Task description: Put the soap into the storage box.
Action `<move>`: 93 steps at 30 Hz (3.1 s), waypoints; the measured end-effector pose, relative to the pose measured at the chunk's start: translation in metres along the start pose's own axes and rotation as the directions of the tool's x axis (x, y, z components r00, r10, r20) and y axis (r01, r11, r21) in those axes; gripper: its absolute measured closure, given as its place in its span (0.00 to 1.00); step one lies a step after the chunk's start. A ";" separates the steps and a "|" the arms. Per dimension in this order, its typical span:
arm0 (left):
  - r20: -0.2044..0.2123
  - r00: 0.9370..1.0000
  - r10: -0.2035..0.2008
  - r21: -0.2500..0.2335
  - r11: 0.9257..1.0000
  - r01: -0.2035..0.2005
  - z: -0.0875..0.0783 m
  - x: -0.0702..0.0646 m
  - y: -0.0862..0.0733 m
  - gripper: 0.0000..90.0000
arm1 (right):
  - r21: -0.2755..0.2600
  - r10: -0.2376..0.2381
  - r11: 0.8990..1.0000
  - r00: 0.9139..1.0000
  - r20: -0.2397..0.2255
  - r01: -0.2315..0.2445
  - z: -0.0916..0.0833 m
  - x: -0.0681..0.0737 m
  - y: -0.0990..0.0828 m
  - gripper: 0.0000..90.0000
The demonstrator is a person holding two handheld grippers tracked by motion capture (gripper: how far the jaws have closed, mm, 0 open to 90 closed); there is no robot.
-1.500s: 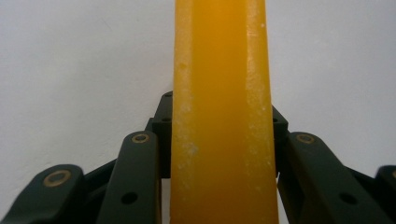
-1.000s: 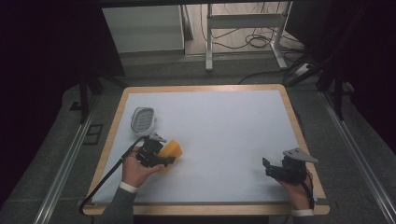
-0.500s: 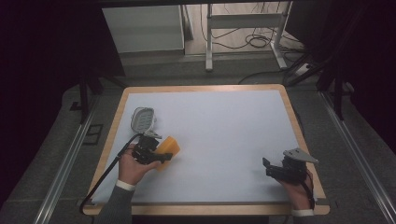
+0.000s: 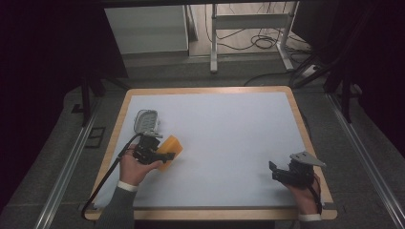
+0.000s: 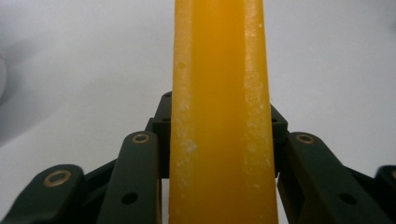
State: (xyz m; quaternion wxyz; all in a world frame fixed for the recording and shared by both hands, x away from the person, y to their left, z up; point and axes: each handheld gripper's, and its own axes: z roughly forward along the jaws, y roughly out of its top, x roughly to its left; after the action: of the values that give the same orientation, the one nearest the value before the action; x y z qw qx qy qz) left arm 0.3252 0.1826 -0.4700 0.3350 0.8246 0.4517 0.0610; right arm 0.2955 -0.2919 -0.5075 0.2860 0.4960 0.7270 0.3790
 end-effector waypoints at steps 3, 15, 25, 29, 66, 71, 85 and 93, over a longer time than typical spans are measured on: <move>-0.008 1.000 -0.004 -0.001 1.000 0.004 -0.001 0.003 0.001 0.68 | 0.000 -0.002 1.000 1.000 0.000 0.002 0.000 0.000 0.000 0.11; -0.031 0.999 -0.022 -0.022 1.000 0.022 -0.008 0.016 0.005 0.68 | 0.004 -0.003 1.000 1.000 0.003 0.003 0.001 0.001 0.000 0.11; -0.047 0.999 -0.026 -0.022 0.999 0.025 -0.010 0.021 0.011 0.68 | 0.006 -0.005 1.000 1.000 0.004 0.005 0.001 0.002 0.000 0.11; -0.051 0.998 -0.025 -0.019 1.000 0.024 -0.010 0.023 0.014 0.68 | 0.010 0.000 1.000 1.000 0.006 0.000 0.001 0.001 0.000 0.11; -0.089 0.995 -0.038 -0.041 0.999 0.035 -0.022 0.032 0.036 0.68 | 0.000 0.016 1.000 1.000 0.018 -0.016 -0.001 -0.003 0.000 0.11; -0.085 0.995 -0.047 -0.043 0.998 0.043 -0.022 0.036 0.039 0.68 | 0.002 0.019 1.000 1.000 0.017 -0.019 -0.001 -0.003 -0.001 0.11; -0.106 0.992 -0.067 -0.042 0.997 0.063 -0.022 0.048 0.043 0.68 | 0.003 0.017 1.000 1.000 0.019 -0.017 -0.001 -0.003 -0.001 0.11; -0.106 0.991 -0.076 -0.039 0.997 0.072 -0.021 0.054 0.047 0.68 | 0.003 0.016 1.000 1.000 0.019 -0.016 -0.001 -0.004 -0.001 0.11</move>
State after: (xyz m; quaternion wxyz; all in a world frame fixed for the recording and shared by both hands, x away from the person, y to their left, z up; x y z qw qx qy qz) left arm 0.3816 0.2183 -0.4362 0.3266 0.7968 0.4982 0.1009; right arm 0.2953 -0.2959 -0.5074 0.2891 0.5058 0.7208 0.3754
